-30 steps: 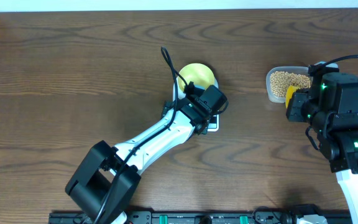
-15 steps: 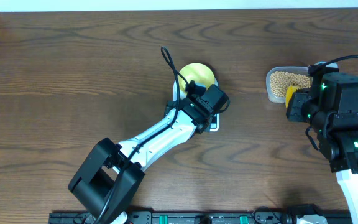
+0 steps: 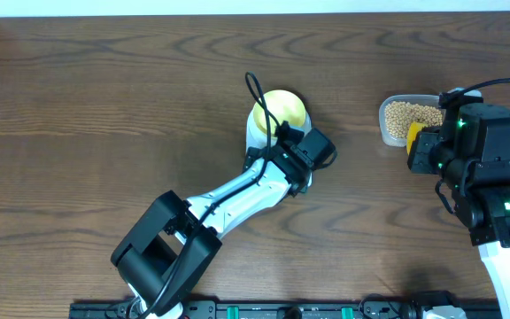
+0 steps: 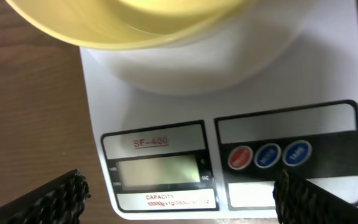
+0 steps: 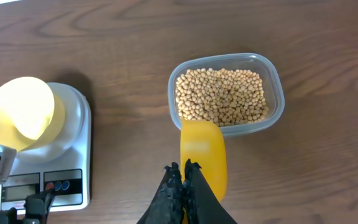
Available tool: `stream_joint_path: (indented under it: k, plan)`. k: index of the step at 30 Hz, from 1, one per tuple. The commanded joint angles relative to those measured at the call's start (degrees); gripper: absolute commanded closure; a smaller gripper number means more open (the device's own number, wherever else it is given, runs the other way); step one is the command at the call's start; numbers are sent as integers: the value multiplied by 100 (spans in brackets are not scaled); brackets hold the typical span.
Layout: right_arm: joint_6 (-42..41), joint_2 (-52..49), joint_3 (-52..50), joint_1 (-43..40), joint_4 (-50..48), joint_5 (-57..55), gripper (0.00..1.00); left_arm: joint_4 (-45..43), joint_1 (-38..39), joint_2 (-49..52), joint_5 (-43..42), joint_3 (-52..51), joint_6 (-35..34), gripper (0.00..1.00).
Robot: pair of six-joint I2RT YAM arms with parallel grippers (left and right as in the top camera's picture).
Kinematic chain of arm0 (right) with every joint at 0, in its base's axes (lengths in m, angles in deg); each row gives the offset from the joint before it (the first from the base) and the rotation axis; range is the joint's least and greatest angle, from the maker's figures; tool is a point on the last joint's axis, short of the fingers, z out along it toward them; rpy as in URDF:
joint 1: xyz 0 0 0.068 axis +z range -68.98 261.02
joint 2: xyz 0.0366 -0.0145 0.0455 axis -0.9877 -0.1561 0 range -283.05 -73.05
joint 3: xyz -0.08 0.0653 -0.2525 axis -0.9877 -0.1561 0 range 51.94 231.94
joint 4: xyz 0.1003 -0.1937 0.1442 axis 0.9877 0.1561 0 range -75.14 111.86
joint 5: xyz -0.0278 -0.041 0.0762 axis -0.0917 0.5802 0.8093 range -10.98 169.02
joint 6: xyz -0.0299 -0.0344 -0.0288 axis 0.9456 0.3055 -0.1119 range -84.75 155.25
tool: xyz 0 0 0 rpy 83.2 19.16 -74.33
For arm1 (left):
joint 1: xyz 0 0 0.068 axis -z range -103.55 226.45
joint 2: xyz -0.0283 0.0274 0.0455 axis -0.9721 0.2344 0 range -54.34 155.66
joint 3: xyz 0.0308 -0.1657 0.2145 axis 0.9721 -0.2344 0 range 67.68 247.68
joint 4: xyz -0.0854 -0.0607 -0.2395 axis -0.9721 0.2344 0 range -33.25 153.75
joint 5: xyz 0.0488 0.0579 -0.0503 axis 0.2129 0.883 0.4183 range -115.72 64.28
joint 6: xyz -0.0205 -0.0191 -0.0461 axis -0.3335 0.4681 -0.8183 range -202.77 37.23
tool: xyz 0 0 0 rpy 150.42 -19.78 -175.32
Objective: Scoop item into bowl and weigh 50g on scale
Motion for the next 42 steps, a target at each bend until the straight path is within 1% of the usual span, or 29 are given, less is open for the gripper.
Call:
stream_joint_path:
  k: [1, 5, 9, 14, 19, 42]
  plan:
    - [85, -4, 90, -44, 20, -46, 99, 2, 2, 11, 168, 9, -74, 2]
    - [85, -4, 90, -44, 24, -46, 99, -20, 2, 11, 168, 9, -87, 2]
    - [83, -4, 90, -44, 24, -46, 99, -17, -2, 13, 208, 9, -341, 2]
    - [83, -4, 90, -44, 26, -46, 99, -13, -4, 13, 568, 9, -518, 2]
    - [83, -2, 90, -44, 24, -46, 99, 7, -4, 13, 804, 9, -518, 2]
    - [83, -2, 90, -44, 22, -46, 99, 79, -9, 35, 741, 2, -483, 2]
